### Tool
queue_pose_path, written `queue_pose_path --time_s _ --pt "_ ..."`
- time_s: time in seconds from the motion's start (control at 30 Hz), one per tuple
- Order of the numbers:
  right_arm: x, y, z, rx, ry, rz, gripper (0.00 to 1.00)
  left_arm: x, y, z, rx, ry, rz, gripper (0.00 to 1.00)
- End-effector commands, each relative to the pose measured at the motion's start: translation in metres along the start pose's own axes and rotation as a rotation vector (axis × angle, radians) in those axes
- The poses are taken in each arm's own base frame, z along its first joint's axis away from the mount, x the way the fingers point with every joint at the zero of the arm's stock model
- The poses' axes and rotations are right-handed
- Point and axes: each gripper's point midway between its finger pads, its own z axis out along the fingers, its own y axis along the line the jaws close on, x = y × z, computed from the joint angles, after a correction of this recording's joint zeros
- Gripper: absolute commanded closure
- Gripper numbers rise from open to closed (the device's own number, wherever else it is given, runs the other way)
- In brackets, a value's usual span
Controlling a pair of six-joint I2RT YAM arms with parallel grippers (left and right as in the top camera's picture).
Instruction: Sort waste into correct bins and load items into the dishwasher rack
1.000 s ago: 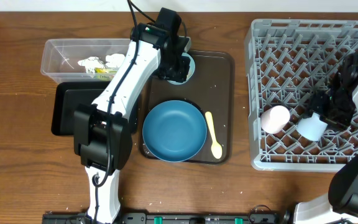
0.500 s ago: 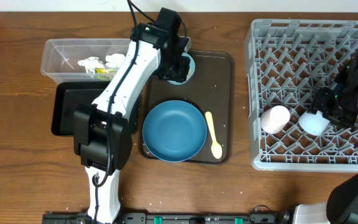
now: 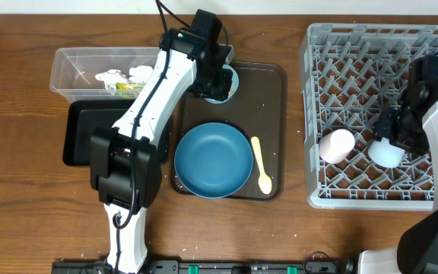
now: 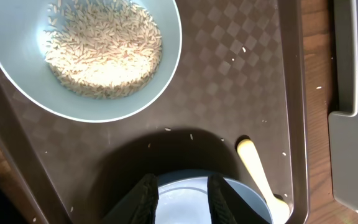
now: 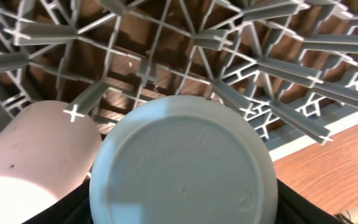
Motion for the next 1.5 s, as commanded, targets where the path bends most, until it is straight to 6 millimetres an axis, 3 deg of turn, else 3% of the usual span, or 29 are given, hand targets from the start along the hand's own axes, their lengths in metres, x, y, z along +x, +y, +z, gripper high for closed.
queue_pose_path --time_s 0.0,0.57,0.77,0.87,1.17,1.27,1.47 --pt "-0.005 -0.004 -0.007 0.04 -0.036 0.018 0.34 -0.001 0.003 -0.003 -0.017 -0.006 0.004 0.7" --pt "-0.007 -0.001 -0.007 0.036 -0.048 0.009 0.25 -0.001 0.003 -0.003 -0.017 -0.005 0.003 0.7" --pt "-0.011 0.014 -0.013 -0.048 -0.069 -0.01 0.23 0.0 0.004 -0.003 -0.017 -0.003 0.003 0.7" --pt "-0.017 0.029 -0.033 -0.152 -0.13 -0.038 0.23 0.001 0.004 -0.003 -0.018 0.001 0.002 0.7" --pt "-0.031 0.089 -0.149 -0.385 -0.45 -0.201 0.22 -0.001 0.0 -0.014 -0.016 -0.02 0.008 0.7" --pt "-0.029 0.115 -0.165 -0.431 -0.501 -0.26 0.21 -0.005 0.0 -0.026 -0.032 -0.057 0.018 0.7" --pt "-0.023 0.153 -0.179 -0.488 -0.557 -0.344 0.17 -0.012 0.002 -0.032 -0.057 -0.093 0.099 0.55"
